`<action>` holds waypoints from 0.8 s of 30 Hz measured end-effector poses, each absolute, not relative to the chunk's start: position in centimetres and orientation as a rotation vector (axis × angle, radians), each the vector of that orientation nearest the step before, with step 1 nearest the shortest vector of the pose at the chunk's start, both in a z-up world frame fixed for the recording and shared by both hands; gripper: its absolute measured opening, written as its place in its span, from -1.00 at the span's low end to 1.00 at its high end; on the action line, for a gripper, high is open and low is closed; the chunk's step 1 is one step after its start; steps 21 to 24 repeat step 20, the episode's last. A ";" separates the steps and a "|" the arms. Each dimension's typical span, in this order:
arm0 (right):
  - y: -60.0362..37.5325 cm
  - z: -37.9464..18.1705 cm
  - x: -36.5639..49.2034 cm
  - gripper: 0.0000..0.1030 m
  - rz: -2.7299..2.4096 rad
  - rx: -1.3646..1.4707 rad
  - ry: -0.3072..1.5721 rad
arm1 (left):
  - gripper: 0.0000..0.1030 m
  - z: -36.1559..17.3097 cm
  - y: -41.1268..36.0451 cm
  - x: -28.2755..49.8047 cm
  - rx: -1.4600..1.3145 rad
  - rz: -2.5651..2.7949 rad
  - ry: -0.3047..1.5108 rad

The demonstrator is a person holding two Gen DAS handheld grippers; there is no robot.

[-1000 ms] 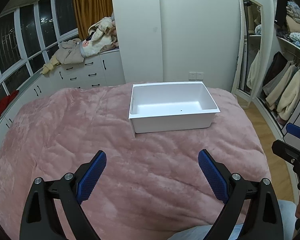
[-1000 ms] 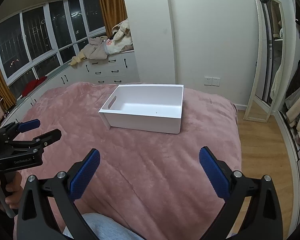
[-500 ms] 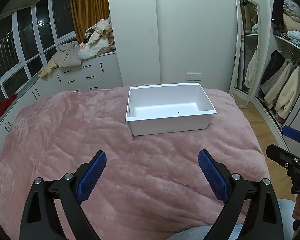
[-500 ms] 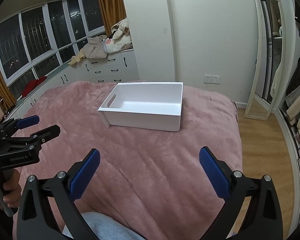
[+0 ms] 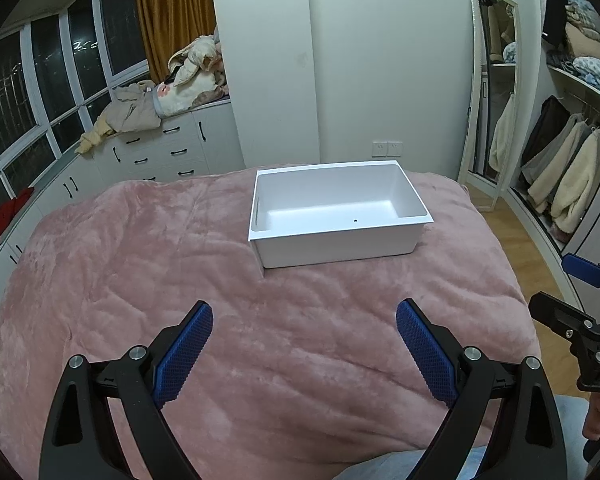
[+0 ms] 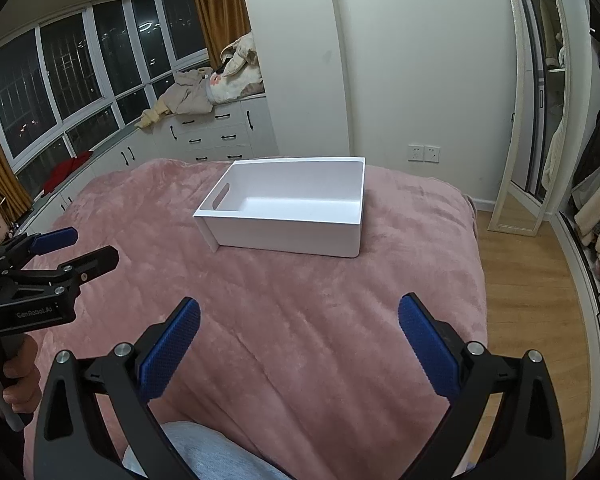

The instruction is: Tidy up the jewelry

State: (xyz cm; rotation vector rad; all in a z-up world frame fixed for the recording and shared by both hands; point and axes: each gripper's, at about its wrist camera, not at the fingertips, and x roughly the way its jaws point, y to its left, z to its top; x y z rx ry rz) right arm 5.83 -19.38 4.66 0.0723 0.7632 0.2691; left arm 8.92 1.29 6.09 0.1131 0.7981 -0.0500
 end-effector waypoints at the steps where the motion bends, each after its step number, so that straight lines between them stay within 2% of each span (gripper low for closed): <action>1: -19.4 4.6 5.8 0.91 0.269 0.075 0.764 | 0.83 6.1 1.4 9.0 0.115 -0.046 0.798; 24: -19.6 4.0 6.1 0.91 0.276 0.087 0.781 | 0.83 5.9 1.4 9.2 0.097 -0.057 0.806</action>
